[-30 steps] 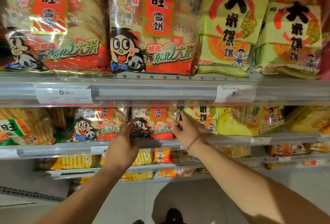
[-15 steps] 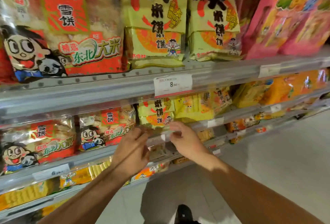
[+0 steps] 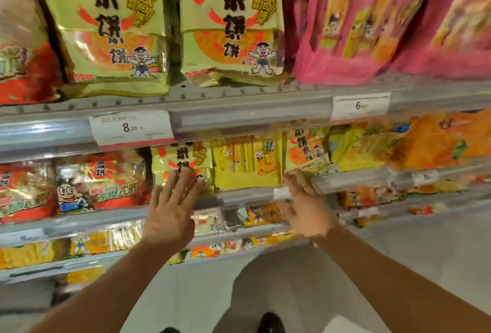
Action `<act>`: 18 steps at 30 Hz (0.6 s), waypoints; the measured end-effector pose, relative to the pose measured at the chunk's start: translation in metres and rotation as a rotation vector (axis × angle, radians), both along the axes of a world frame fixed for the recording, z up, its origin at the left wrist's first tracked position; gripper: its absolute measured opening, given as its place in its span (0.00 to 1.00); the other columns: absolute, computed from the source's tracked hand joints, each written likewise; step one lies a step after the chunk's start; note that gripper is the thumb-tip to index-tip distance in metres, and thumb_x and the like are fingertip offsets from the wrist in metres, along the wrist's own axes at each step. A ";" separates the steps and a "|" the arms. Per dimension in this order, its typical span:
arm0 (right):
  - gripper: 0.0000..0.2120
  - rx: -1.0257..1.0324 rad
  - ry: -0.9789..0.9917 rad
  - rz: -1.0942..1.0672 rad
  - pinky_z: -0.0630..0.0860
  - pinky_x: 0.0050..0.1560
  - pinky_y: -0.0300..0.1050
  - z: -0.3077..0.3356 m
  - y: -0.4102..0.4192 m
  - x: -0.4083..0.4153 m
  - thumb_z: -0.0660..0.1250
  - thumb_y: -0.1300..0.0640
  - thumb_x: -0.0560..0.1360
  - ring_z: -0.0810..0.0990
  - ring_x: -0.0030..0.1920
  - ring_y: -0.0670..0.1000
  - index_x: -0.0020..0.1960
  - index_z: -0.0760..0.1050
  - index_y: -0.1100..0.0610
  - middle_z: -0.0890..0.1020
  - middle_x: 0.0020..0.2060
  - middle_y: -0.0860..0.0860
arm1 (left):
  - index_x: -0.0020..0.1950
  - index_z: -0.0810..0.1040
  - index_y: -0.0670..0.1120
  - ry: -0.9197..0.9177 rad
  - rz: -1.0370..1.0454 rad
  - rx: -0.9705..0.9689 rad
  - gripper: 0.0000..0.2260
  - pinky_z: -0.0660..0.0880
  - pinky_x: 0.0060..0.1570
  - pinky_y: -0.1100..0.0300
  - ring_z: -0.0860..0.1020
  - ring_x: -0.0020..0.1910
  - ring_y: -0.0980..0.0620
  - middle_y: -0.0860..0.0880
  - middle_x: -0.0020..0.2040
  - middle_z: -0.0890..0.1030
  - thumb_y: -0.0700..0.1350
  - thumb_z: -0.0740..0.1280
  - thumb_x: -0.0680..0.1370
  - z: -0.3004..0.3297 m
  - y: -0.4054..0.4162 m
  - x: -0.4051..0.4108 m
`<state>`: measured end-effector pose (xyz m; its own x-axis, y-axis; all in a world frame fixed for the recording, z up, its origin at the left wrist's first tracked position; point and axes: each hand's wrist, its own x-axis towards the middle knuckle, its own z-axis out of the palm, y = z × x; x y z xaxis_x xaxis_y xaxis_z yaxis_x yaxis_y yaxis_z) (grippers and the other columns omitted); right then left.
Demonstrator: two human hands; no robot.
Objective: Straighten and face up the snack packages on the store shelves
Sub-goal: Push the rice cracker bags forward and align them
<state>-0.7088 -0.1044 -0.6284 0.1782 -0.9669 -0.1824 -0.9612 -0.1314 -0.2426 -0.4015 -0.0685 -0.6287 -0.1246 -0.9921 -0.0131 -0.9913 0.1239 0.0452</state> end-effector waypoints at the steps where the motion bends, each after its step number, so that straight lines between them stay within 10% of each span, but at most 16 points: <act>1: 0.35 -0.004 0.038 0.047 0.51 0.77 0.51 -0.004 0.001 -0.005 0.59 0.48 0.79 0.42 0.79 0.53 0.80 0.46 0.48 0.38 0.78 0.48 | 0.80 0.45 0.56 -0.003 0.030 0.017 0.40 0.38 0.75 0.43 0.30 0.76 0.44 0.49 0.76 0.30 0.44 0.65 0.75 0.001 0.002 -0.003; 18: 0.37 0.041 -0.122 -0.001 0.47 0.76 0.44 0.007 0.004 -0.007 0.68 0.58 0.74 0.40 0.77 0.46 0.78 0.54 0.47 0.44 0.79 0.43 | 0.71 0.24 0.58 -0.065 0.139 0.220 0.42 0.34 0.74 0.42 0.19 0.68 0.44 0.51 0.69 0.18 0.46 0.59 0.77 0.005 0.004 -0.013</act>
